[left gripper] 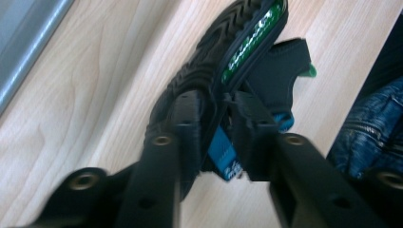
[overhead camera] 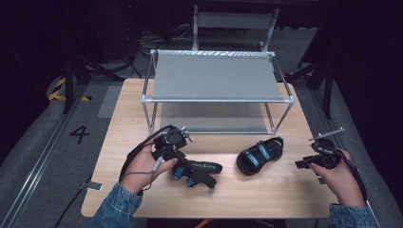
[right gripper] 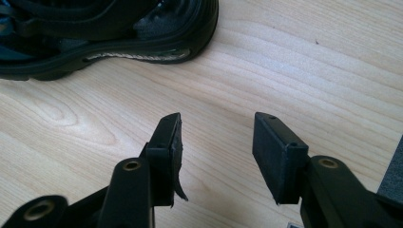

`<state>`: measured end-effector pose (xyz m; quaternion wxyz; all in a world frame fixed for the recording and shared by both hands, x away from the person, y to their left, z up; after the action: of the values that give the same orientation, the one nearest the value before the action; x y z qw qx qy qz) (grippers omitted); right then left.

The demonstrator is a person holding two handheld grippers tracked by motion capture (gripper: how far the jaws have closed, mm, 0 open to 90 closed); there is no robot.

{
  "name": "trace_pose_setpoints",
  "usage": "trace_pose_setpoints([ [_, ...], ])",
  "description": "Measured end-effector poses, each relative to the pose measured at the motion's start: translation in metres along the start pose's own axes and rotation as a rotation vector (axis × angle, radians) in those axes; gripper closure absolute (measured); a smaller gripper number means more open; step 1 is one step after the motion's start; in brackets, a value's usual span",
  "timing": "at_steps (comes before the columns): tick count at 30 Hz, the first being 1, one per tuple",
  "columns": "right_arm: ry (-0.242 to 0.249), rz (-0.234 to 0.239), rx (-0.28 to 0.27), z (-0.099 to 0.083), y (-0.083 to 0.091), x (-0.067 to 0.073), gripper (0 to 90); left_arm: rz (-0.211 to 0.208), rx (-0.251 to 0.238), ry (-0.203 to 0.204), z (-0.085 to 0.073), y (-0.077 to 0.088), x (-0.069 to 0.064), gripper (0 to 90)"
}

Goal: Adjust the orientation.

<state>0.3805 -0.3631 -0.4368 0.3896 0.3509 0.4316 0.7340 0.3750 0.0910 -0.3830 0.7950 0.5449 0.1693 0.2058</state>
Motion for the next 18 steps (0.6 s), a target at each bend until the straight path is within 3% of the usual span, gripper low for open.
trace_pose_setpoints([
  [3, -0.001, 0.0, -0.001, -0.002, 0.0, 0.0, 53.6, -0.005, -0.018, 0.0, 0.003, -0.002, -0.001, 82.4],
  [7, -0.005, -0.009, -0.002, -0.005, 0.002, -0.003, 53.3, -0.024, 0.01, -0.001, 0.005, -0.005, -0.001, 89.4],
  [10, -0.001, -0.007, -0.006, -0.006, 0.001, -0.003, 53.2, -0.023, 0.038, 0.011, 0.004, -0.009, 0.002, 89.8],
  [18, -0.003, -0.007, -0.004, -0.006, 0.001, -0.003, 52.9, -0.03, 0.029, 0.029, 0.004, -0.011, 0.006, 89.9],
])
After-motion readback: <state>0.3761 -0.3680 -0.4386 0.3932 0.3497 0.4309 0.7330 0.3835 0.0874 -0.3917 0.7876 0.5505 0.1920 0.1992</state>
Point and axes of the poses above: each handheld gripper's, and its own axes: y roughly backward along the jaws, z roughly out of its top, x roughly to its left, the point moved 3 cm from there along -y, roughly forward along the jaws, and after that the axes turned 4 degrees about z, right-handed, at the moved point
